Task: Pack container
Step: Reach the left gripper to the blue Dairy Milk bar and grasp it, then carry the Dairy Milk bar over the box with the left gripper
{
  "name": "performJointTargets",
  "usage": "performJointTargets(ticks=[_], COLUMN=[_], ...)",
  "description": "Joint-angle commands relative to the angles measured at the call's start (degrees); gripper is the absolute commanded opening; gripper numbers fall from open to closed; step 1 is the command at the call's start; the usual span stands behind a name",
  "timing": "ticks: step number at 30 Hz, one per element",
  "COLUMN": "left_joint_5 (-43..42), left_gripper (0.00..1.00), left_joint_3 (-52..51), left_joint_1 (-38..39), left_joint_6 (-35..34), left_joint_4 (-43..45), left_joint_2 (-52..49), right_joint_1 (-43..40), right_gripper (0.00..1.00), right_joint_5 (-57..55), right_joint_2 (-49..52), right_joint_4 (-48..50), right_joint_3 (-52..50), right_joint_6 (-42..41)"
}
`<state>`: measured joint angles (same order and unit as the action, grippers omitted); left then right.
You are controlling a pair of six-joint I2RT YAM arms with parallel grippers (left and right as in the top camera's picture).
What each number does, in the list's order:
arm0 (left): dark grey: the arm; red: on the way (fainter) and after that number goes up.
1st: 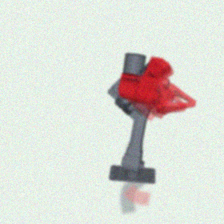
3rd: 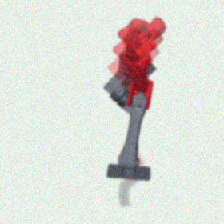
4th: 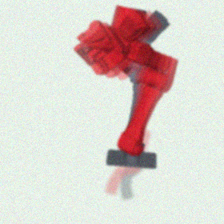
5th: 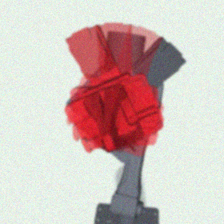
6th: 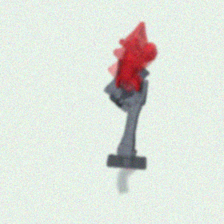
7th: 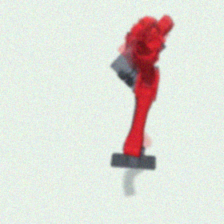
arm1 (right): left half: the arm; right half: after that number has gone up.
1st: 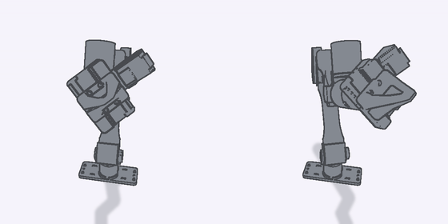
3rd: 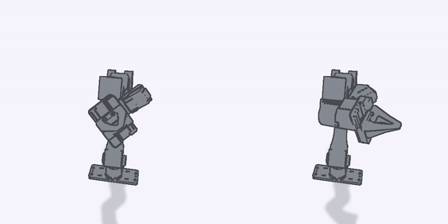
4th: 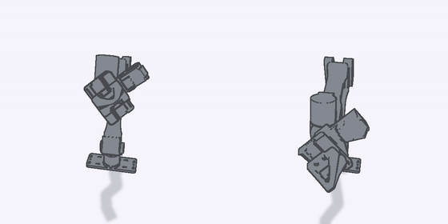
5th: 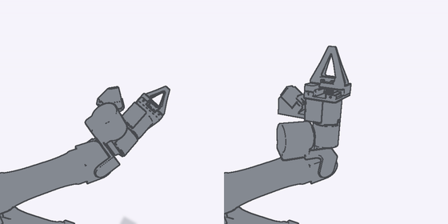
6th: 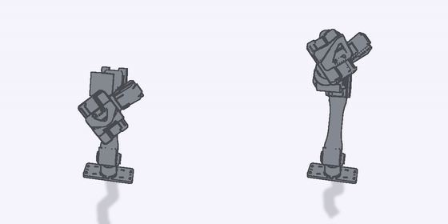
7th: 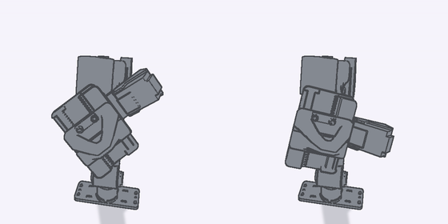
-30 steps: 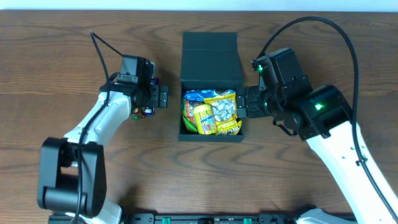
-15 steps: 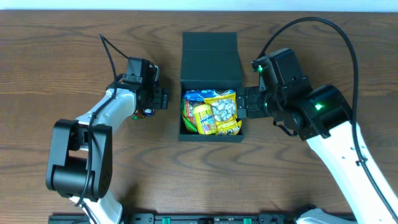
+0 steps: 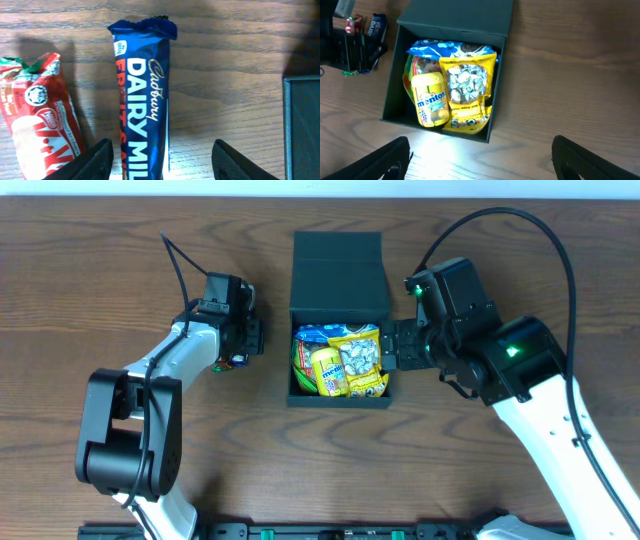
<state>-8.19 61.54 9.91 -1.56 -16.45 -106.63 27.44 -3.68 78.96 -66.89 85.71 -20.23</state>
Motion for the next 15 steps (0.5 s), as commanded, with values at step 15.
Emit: performJointTargets(ticks=[15], left_joint_5=[2.8], left_gripper=[0.55], left_joint_3=[0.3], left_joint_1=[-0.1], left_joint_6=[-1.4], left_joint_4=[0.0], left_joint_2=[-2.3], right_joint_1=[-1.0], right_gripper=[0.90], right_joint_5=[-0.8], right_joint_2=[-0.6], right_joint_4=[-0.2], right_joint_3=[0.4], right_joint_6=[1.0])
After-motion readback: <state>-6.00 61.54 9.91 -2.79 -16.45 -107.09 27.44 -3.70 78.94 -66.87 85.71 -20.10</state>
